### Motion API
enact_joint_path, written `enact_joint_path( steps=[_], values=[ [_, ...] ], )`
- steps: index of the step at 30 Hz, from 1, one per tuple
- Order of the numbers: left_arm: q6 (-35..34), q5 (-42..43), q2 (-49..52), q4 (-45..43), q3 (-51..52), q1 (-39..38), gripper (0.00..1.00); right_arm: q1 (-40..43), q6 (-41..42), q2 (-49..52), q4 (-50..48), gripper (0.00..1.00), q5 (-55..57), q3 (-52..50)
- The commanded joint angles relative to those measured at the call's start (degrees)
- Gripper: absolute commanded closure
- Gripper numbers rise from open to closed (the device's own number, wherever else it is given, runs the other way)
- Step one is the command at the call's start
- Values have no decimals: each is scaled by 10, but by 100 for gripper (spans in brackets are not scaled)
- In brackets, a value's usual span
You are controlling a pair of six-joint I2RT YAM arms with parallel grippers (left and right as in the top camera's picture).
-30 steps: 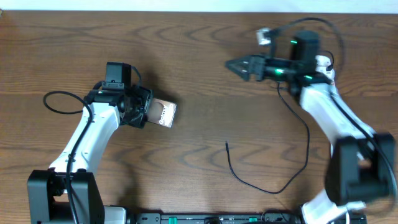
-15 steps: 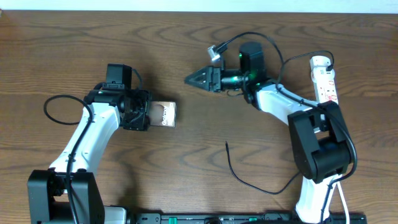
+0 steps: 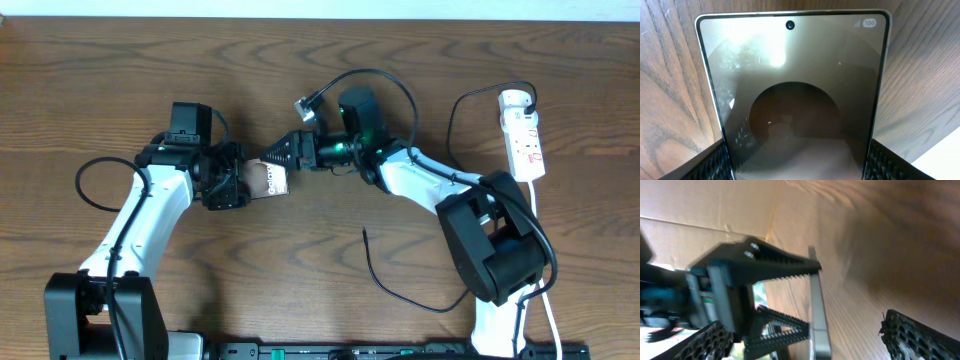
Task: Plug charger to phone and switch on socket
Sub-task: 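Move the right gripper toward the phone held by the left gripper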
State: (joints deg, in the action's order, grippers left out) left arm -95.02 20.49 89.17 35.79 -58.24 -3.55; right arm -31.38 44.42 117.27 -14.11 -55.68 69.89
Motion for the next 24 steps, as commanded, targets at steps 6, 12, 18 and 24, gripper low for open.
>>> enact_joint_path(
  steps=[6,12,18,24],
  values=[
    [-59,31,-4,-2,-16,-1,93,-30,-55,1,49,3,27,6],
    [-63,55,-4,-3,-16,-1,93,-50,-55,1,49,5,53,6],
    [-62,55,-4,-3,-16,-1,93,-54,-55,1,47,21,61,6],
    [-62,57,-4,-2,-16,-1,93,-54,-55,1,45,38,63,6]
  ],
)
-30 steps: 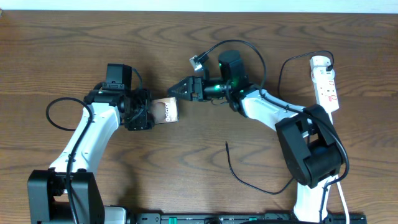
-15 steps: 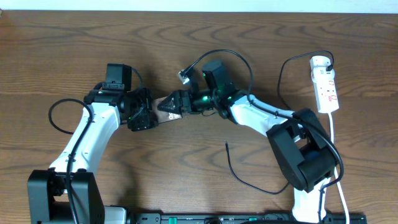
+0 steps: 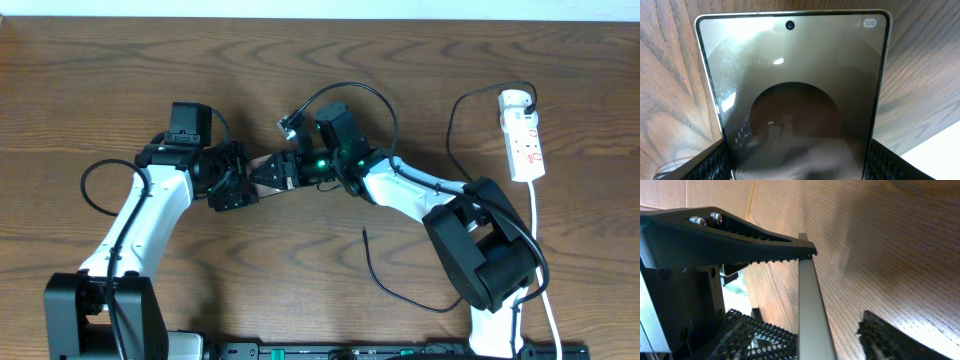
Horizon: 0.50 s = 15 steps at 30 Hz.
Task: Plug charger to phone and switch on socket
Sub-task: 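Move the right gripper toward the phone held by the left gripper, then grasp the phone's side edge with the right gripper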
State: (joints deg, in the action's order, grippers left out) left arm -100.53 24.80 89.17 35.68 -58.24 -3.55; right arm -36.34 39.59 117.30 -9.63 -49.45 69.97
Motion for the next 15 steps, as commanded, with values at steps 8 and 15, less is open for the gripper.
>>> enact_joint_path(
  steps=[8,15],
  values=[
    [-2,14,-4,1,-16,-1,93,-5,-7,0,0,75,0,5],
    [0,13,-4,0,-16,-1,93,-5,-7,0,0,98,-2,5]
  ],
)
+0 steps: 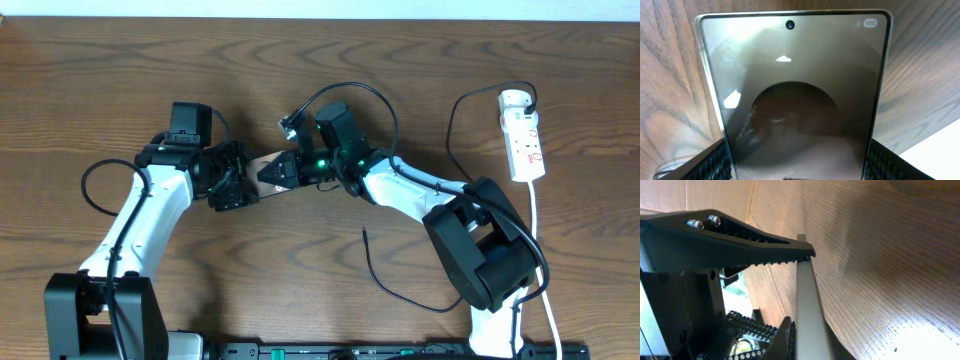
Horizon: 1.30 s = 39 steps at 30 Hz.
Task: Plug charger to phone and switch on socket
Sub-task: 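Grasp the phone's side edge with the right gripper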
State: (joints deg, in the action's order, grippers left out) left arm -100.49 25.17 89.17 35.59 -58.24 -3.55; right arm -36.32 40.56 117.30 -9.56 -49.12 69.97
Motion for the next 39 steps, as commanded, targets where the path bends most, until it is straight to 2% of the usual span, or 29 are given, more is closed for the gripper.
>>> enact_joint_path(
  steps=[1,9,10,11,13,16,28,39],
  values=[
    [0,10,-4,1,-16,-1,93,-5,-16,0,-1,99,-5,5],
    [4,10,-4,1,-16,-1,92,-5,-16,0,-1,99,-6,5],
    [6,10,-4,1,-16,-1,85,-5,-16,0,-1,99,-6,5],
    [8,10,-4,2,-16,-1,73,-5,-16,0,-1,99,-6,5],
    [17,10,-4,1,-16,-1,43,-5,-16,0,-1,99,-5,5],
    [21,10,-4,3,-16,-1,14,-5,-16,0,-1,99,-5,5],
    [89,28,-4,16,-16,-1,12,10,-16,0,-5,99,-5,5],
    [189,126,-10,-8,-16,0,12,80,-12,0,-23,99,-27,5]
  ],
)
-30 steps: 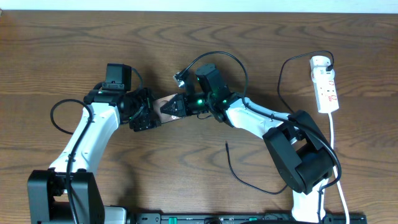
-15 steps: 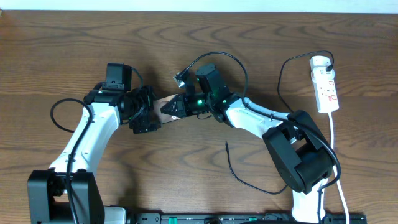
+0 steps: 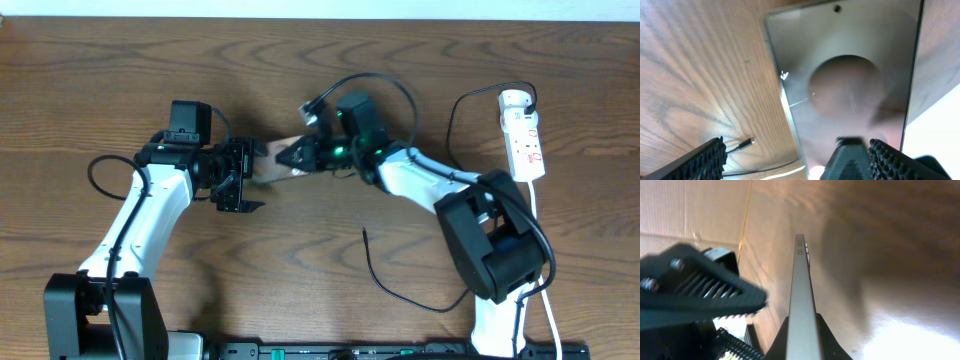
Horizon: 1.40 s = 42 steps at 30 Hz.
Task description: Plug charger to phone and switch on socket
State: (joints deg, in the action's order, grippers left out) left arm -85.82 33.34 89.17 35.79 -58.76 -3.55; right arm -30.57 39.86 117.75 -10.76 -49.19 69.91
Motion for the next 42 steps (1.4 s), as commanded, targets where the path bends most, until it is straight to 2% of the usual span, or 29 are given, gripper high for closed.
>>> enact_joint_path(
  steps=[1,7,12,15,21,24,26,33,42],
  values=[
    [45,56,-13,-17,-11,0,12,33,-4,-4,-12,99,-31,6],
    [106,96,-37,-101,-11,0,12,81,29,-4,-29,99,-56,6],
    [169,100,-60,-200,-11,0,12,102,136,-4,-109,99,-92,6],
    [214,99,-73,-268,-11,0,12,106,248,-4,-201,99,-101,6],
    [210,90,-76,-358,-11,0,12,104,542,-4,-422,99,-50,6],
    [200,78,-76,-410,-11,0,12,104,646,-4,-490,99,-5,6],
    [199,74,-76,-440,-11,0,12,104,689,-4,-502,99,12,6],
    [189,33,-76,-521,-11,0,11,93,756,-4,-502,99,44,6],
    [198,0,-76,-520,-11,0,11,66,776,-4,-562,99,78,6]
  ],
)
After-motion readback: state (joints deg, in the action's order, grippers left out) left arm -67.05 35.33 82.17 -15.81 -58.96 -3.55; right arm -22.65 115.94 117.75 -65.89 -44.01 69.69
